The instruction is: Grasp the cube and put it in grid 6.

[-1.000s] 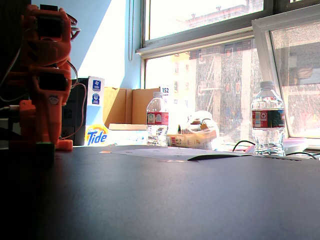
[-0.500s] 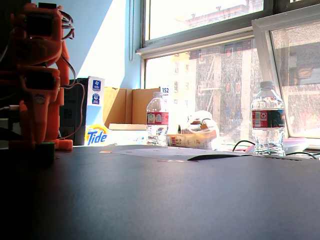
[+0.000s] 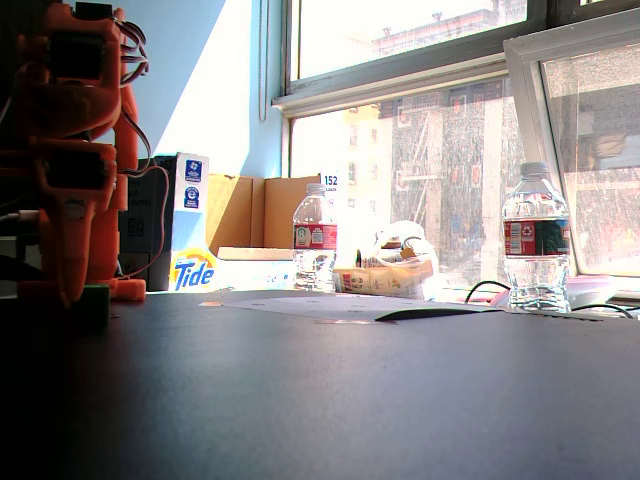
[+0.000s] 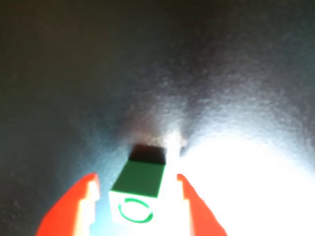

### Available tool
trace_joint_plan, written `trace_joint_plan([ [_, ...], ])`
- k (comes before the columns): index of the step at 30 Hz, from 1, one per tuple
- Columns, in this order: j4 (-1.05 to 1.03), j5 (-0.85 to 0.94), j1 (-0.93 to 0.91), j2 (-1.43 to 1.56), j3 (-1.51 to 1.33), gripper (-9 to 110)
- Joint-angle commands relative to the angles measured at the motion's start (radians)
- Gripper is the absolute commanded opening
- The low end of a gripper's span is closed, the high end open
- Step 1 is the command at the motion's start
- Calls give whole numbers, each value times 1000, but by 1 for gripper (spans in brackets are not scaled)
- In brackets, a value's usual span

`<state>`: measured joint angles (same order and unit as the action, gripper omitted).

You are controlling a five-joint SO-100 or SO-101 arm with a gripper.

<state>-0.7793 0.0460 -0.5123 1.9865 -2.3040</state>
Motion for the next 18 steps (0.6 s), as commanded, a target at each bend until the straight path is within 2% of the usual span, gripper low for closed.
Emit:
trace_joint_plan([
  [1,12,12,8,5,32,21],
  [4,14,17,9,5,32,14],
  [6,18,46,12,5,32,1],
  [18,-58,46,37,34,106,0],
])
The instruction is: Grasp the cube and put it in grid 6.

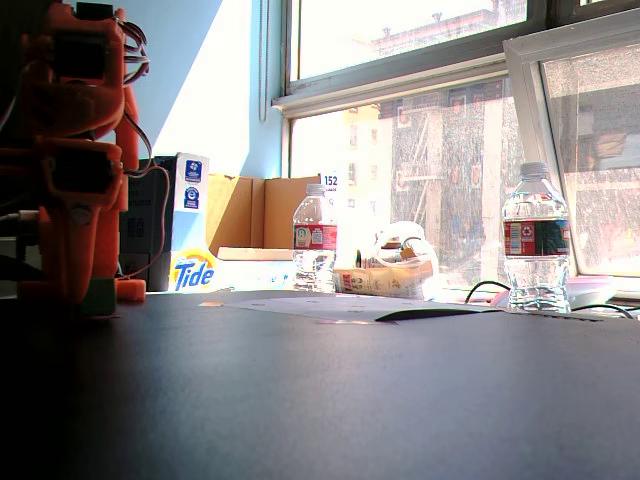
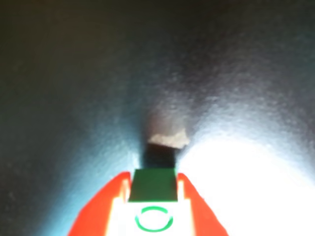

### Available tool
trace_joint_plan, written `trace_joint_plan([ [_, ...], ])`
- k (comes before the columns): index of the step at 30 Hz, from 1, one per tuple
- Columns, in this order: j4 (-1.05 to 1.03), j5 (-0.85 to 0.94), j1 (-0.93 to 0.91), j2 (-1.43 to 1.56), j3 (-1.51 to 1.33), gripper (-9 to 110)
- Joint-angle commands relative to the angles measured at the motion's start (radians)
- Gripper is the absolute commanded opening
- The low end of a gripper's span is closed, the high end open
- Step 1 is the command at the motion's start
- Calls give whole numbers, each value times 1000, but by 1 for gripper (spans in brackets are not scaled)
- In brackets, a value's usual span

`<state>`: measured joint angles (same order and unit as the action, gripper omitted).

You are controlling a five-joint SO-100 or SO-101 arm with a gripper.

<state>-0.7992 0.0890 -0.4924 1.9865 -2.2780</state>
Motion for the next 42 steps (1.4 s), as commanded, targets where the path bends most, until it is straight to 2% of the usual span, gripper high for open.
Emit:
trace_joint_plan([
  [1,-64,2,26,38,106,0],
  [8,-288,-18,132,58,383,0],
  [20,-580,-146,515,-60,773,0],
  [31,-621,-242,788,-213,831,0],
  [42,-571,-285,887,-313,773,0],
])
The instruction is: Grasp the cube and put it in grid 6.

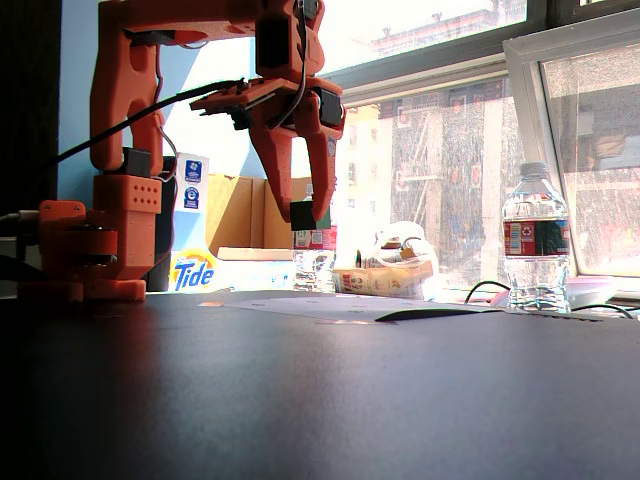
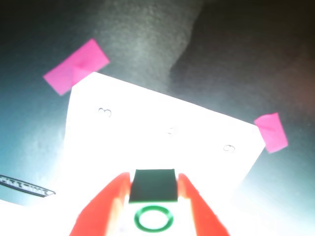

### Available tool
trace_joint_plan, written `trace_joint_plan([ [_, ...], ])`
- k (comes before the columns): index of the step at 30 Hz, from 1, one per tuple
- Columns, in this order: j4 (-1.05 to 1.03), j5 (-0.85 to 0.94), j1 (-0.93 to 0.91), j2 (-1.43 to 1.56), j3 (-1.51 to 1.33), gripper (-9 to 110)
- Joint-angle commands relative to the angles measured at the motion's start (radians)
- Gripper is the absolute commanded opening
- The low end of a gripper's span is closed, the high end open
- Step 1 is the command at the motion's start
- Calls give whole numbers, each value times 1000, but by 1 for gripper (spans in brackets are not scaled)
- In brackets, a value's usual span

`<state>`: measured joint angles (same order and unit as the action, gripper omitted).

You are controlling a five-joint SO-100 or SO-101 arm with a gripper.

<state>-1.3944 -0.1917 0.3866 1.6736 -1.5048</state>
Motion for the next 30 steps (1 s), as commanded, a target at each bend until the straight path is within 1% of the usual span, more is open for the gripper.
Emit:
trace_joint_plan([
  [1,37,-6,9,-9,-12,0],
  [12,158,-6,18,-72,-126,0],
  [30,213,-2,-3,-98,-178,0],
])
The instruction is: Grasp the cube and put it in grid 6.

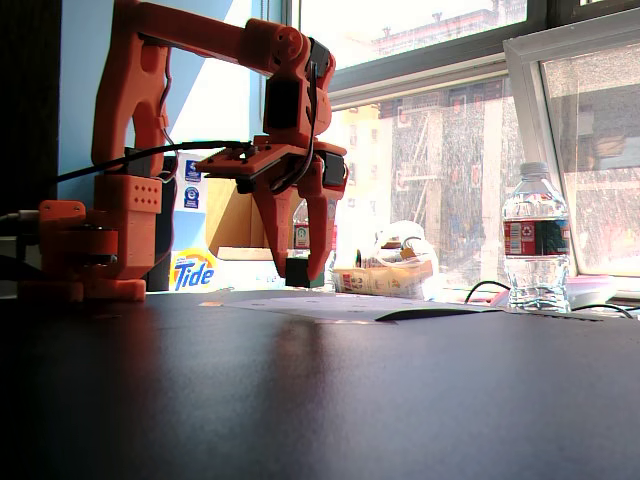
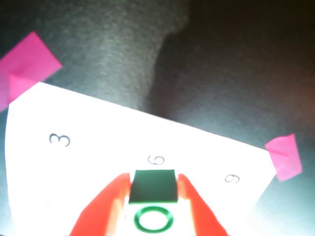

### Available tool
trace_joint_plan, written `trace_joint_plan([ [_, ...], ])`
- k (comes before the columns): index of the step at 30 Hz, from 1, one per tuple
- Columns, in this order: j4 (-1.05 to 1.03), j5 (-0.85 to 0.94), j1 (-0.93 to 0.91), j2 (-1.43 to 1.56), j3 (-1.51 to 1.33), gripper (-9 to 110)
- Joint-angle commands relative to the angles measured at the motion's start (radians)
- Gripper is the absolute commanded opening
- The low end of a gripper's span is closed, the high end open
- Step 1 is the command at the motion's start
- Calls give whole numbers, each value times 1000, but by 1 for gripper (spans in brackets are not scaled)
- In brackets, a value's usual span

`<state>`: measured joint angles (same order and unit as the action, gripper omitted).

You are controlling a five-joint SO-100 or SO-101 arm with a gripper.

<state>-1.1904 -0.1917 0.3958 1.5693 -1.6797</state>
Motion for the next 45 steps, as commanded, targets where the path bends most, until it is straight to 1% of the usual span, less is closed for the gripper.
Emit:
trace_joint_plan([
  [1,12,0,-14,6,-9,0],
  [6,5,25,-18,17,-12,1],
  [12,-26,71,-5,25,-6,20],
  [15,-31,78,2,25,-6,27],
  [21,-21,86,2,51,2,33],
  [26,-101,123,-40,190,94,36],
  [30,-204,186,-115,331,190,34],
  [31,-218,202,-141,370,199,30],
  [35,-233,252,-293,499,201,8],
  [37,-233,302,-374,541,193,0],
  [40,-193,371,-491,620,127,0],
  [45,-5,448,-606,785,-138,0],
])
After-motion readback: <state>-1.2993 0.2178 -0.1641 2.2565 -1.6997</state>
